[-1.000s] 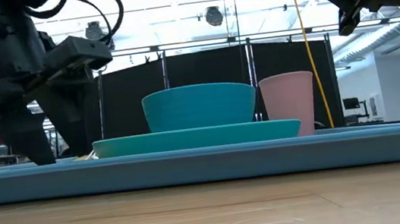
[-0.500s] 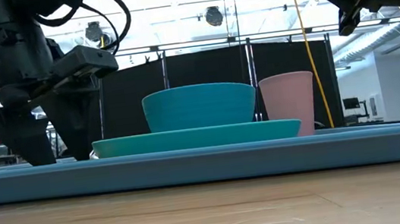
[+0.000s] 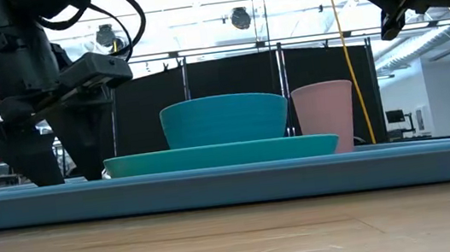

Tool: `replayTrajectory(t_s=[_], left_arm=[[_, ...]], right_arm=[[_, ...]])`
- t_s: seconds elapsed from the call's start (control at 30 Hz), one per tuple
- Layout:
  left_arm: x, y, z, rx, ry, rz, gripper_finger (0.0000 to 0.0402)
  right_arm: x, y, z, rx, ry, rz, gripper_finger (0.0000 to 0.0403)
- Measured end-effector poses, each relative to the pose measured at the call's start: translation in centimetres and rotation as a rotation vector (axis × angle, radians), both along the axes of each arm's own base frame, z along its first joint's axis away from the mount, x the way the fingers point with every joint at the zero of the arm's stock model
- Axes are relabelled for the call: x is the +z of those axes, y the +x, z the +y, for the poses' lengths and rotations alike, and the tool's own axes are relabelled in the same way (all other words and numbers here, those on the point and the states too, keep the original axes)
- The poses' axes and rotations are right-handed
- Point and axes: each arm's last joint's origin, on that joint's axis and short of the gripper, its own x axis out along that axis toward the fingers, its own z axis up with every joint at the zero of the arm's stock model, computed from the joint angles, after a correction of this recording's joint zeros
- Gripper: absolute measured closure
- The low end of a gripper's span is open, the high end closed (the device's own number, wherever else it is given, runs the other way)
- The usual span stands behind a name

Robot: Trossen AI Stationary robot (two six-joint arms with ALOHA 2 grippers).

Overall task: Set up tray
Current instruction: Adjust the yellow knife on the yellow napkin on the blue serving tray

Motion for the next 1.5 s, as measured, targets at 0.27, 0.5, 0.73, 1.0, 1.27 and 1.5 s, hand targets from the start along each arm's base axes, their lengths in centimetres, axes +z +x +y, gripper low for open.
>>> replayTrajectory(t_s=[0.27, 0.5, 0.73, 1.0, 1.27, 1.5], left_arm=[[-0.07, -0.10, 0.05, -0.001, 0.007, 0.009, 0.0231], [-0.13, -0.22, 0.09, -0.001, 0.008, 0.024, 0.0286], [-0.09, -0.12, 0.29, -0.028, 0.008, 0.025, 0.0284], [-0.08, -0.05, 0.48, -0.025, -0.012, 0.033, 0.0277], [-0.08, -0.06, 0.50, -0.006, -0.005, 0.029, 0.0308], [-0.07, -0.06, 0.42, 0.004, 0.017, 0.015, 0.0318]], right_arm=[[0.00, 0.00, 0.00, 0.000, 0.000, 0.000, 0.0403], [0.00, 0.00, 0.00, 0.000, 0.000, 0.000, 0.0403], [0.00, 0.00, 0.00, 0.000, 0.000, 0.000, 0.0403], [0.00, 0.00, 0.00, 0.000, 0.000, 0.000, 0.0403], [0.00, 0.00, 0.00, 0.000, 0.000, 0.000, 0.0403], [0.00, 0.00, 0.00, 0.000, 0.000, 0.000, 0.0403]])
